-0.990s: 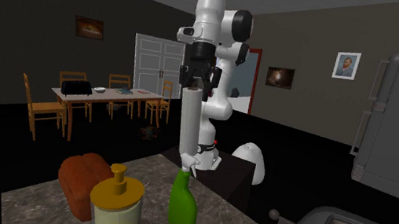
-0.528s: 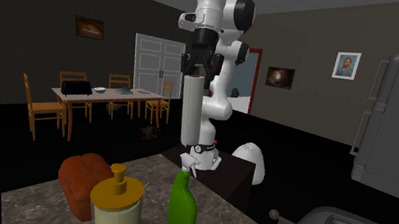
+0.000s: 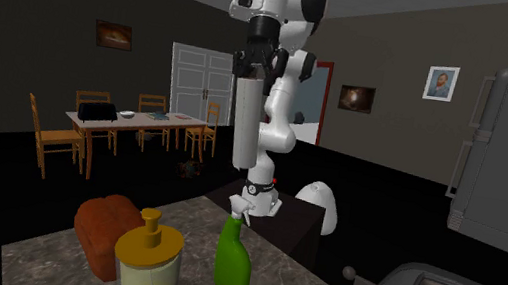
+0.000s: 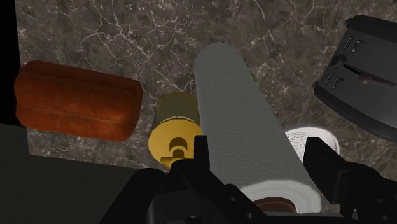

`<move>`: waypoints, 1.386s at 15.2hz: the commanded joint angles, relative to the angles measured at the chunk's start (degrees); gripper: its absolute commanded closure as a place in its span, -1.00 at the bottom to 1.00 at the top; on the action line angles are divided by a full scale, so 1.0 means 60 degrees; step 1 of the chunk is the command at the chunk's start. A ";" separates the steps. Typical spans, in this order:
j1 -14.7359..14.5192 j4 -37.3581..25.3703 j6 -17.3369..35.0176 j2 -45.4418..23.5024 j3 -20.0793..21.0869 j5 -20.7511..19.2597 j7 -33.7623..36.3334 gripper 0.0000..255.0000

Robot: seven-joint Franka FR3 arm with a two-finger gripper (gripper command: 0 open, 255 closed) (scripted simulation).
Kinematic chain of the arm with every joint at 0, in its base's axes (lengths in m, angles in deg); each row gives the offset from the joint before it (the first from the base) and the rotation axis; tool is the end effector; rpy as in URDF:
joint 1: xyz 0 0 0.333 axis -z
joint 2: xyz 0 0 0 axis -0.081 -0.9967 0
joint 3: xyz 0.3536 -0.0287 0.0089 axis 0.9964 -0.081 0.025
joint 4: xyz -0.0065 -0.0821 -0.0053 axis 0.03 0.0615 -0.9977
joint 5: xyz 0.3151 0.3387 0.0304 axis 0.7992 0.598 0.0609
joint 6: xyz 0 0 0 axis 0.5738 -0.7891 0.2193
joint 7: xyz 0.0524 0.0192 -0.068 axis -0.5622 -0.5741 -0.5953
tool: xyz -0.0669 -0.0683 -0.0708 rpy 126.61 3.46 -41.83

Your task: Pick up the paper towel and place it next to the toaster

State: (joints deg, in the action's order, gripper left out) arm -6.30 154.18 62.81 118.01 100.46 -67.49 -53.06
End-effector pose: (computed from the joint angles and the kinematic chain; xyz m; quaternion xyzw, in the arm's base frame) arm 0.4307 0.1704 0.7134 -0.9936 0.0180 -0.1044 0.0395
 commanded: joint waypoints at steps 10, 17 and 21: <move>-0.0071 -0.2450 -0.0209 -0.2175 0.1356 -0.0478 0.1593 1.00; -0.0524 -0.5146 -0.0503 -0.4839 0.2730 -0.1875 0.3413 1.00; -0.1394 -0.7380 -0.1150 -0.6815 0.3276 -0.3218 0.4451 1.00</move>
State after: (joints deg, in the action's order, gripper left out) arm -13.15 114.03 57.05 80.82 119.32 -84.27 -28.05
